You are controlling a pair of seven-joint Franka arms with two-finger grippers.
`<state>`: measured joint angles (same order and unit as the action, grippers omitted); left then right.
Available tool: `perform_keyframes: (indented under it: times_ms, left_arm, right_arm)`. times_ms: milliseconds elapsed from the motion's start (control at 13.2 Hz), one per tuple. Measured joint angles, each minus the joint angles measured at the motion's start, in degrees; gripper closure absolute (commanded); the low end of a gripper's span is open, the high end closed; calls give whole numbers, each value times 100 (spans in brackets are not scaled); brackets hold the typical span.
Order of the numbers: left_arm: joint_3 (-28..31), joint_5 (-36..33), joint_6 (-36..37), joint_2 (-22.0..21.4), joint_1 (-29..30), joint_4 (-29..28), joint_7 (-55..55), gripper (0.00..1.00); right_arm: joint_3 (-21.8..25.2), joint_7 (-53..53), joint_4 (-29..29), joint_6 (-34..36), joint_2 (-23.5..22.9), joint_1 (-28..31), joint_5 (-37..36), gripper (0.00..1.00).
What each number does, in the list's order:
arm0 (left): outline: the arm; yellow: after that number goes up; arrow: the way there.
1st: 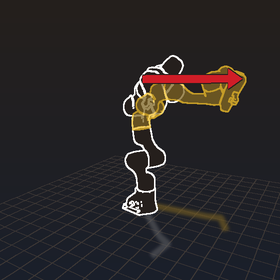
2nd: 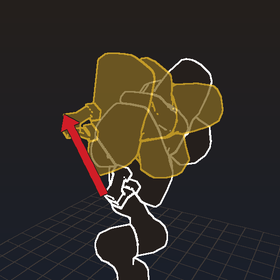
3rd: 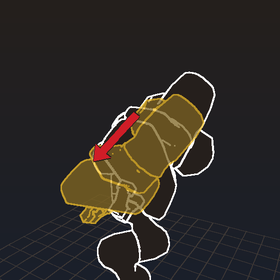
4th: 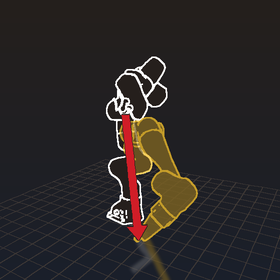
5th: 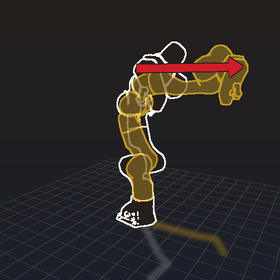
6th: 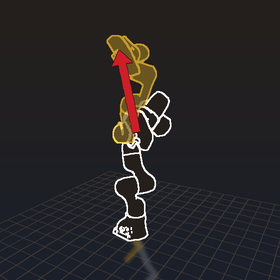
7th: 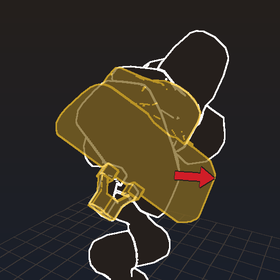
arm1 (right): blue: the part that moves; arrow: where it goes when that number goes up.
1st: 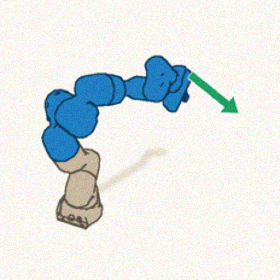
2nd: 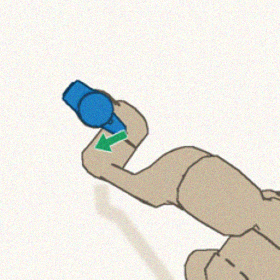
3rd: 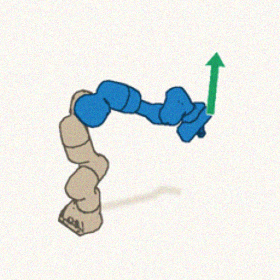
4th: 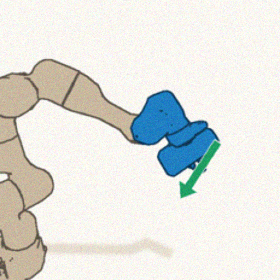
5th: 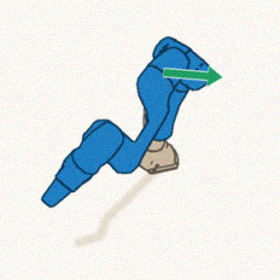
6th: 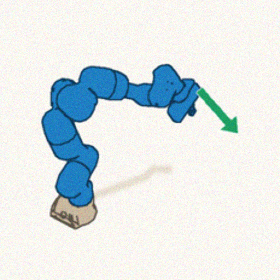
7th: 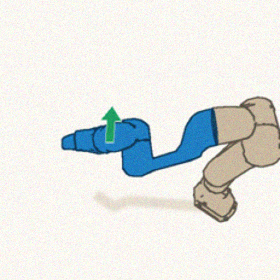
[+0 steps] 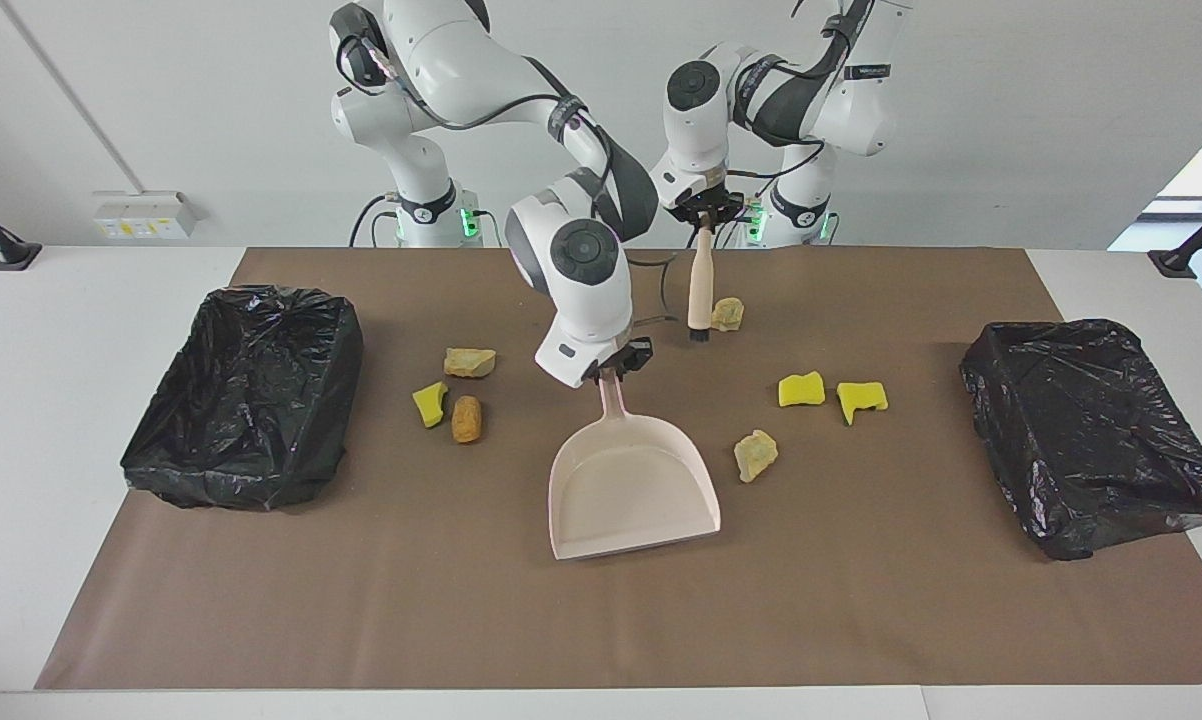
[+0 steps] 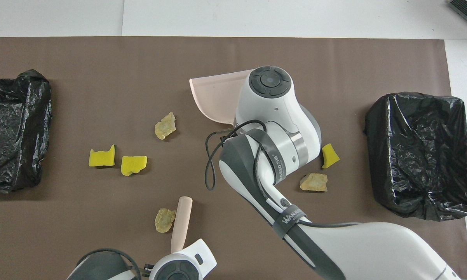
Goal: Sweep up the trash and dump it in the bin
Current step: 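Move the dustpan to the table center with the right gripper, then sweep the yellow sponges toward the dustpan with the left gripper's brush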
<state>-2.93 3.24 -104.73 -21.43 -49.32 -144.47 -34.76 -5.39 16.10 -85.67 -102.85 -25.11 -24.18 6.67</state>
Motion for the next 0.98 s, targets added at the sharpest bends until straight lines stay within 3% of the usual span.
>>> perform_keyframes:
  times_ms: [303,605,756,983]
  left_arm:
    - [95,24,-167,-196,95,-464,2,99]
    - [169,26,-915,-33,1269,-505,266,99]
    - [191,26,-1203,297,1826,-272,691,99]
    - [206,26,-925,878,2259,673,881,99]
  right_arm:
    - [8,-2123,-986,428,1215,796,-180,100]
    - [11,-4594,-1843,668,1983,1112,-745,100]
    - [2,-5325,-2411,301,2173,1108,-890,100]
    - [-35,-5550,-3128,-300,2230,901,-995,100]
